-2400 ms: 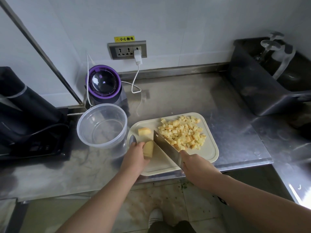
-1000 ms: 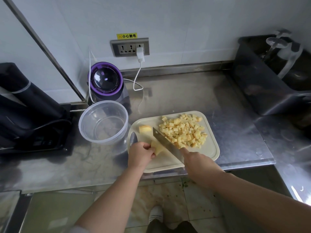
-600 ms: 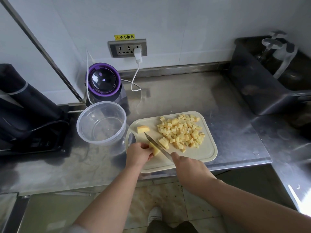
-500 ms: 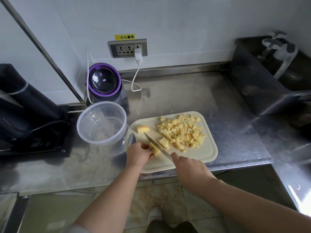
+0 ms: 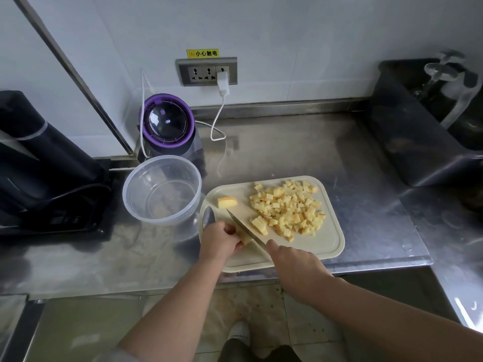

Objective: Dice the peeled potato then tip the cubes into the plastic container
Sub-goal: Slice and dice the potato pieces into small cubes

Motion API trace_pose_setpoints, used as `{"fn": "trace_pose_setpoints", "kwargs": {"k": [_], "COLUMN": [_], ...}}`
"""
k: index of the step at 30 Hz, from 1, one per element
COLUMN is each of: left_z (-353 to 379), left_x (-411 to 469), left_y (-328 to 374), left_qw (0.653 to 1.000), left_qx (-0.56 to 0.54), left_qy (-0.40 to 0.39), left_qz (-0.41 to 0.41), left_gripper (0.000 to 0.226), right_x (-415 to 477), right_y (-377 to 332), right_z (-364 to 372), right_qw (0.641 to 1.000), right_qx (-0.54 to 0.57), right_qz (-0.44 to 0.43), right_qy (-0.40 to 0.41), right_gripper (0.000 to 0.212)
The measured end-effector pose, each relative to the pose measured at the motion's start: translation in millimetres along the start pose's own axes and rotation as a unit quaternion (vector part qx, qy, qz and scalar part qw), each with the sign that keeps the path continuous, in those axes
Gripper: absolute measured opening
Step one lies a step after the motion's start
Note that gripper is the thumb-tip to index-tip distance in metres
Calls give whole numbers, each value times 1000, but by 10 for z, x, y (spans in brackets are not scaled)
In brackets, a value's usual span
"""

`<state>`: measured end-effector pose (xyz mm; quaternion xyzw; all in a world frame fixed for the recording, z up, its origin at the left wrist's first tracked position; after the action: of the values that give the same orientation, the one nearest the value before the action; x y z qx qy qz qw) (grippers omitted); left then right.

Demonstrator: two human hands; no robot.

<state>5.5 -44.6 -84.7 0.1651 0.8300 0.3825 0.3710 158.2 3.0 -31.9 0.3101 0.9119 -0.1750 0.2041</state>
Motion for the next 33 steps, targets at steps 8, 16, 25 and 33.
{"fn": "trace_pose_setpoints", "kwargs": {"k": [8,16,25,33], "left_z": [-26,-27,-21,-4], "left_x": [-64,-80,-40,1], "left_y": [41,-17,-62,-71], "left_qw": [1000,1000,999,999], "left_qx": [6,-19,-27,-19], "left_qy": [5,16,17,15], "left_qz": [4,-6,-17,-24], "left_gripper": [5,11,4,7], "right_x": [79,-92,-147,-93], "right_y": [20,-42,-68,-88], "right_z": [16,-51,-7,47], "right_qw": [998,999,999,1000], "right_qx": [39,34,22,7], "right_qz": [44,26,22,15], "right_qy": [5,30,14,12], "right_gripper": [43,44,45,50]}}
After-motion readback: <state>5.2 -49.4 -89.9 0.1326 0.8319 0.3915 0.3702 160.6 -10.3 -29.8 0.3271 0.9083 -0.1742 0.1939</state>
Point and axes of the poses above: each hand's wrist, its own x-axis towards the middle knuckle, its own z-axis out of the palm, y = z × x, the point moved 5 cm from there along x, towards the middle knuckle, and after that the axes turned 4 degrees about y, right-handed, at the moved point
